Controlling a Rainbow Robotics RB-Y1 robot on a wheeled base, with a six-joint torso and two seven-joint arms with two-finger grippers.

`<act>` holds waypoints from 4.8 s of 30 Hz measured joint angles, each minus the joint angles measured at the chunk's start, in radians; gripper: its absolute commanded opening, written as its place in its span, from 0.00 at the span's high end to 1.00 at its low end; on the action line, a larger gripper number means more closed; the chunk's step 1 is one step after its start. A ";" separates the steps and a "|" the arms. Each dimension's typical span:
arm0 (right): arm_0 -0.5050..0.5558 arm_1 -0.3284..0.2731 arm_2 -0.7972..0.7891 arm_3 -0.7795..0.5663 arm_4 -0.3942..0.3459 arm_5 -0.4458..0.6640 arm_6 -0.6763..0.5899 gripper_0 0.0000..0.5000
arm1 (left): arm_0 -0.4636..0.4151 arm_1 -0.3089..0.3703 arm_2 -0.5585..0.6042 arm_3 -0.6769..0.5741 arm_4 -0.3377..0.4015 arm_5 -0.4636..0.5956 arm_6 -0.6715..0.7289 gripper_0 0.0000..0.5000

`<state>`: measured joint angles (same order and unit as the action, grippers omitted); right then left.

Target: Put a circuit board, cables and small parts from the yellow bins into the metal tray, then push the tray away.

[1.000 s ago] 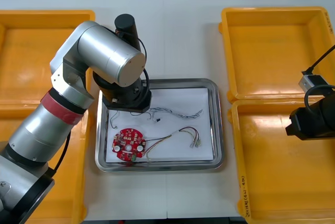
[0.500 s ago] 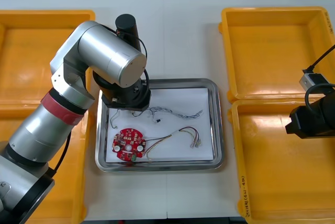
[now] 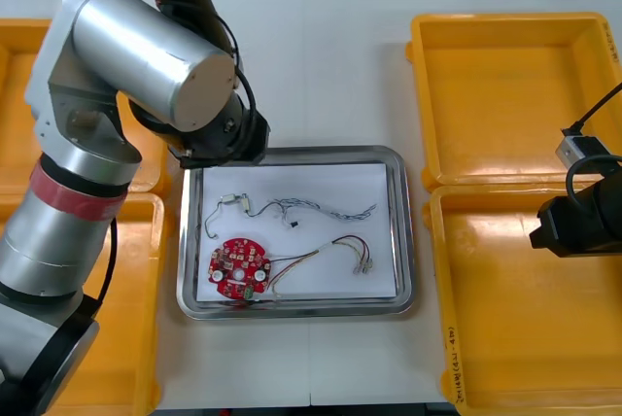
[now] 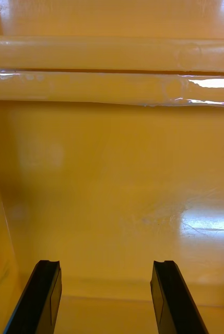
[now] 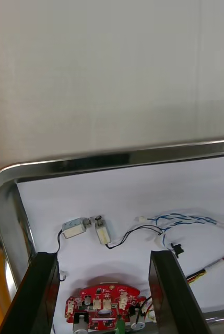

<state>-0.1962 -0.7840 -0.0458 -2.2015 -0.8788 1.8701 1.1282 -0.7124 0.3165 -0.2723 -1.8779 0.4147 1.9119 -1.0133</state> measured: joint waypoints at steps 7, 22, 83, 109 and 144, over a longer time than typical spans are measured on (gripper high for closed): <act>0.000 0.000 0.000 0.000 -0.001 0.000 0.000 0.00 | 0.003 0.081 0.051 -0.099 0.052 0.000 0.001 0.00; 0.000 0.000 0.000 0.000 -0.001 0.002 -0.004 0.00 | 0.005 0.375 0.228 -0.115 0.335 0.001 0.018 0.00; -0.029 0.000 0.055 -0.127 -0.070 0.044 0.172 0.00 | 0.549 0.573 0.641 -0.286 0.574 0.002 -0.208 0.00; -0.317 0.127 0.490 -0.127 0.053 0.045 0.425 0.00 | 0.612 0.573 0.678 -0.343 0.599 0.002 -0.208 0.00; -0.526 0.405 0.969 0.150 0.243 -0.080 0.549 0.00 | 0.615 0.573 0.680 -0.344 0.599 0.002 -0.208 0.00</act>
<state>-0.7226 -0.3791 0.9231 -2.0515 -0.6354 1.7901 1.6771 -0.0975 0.8891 0.4072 -2.2222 1.0140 1.9134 -1.2212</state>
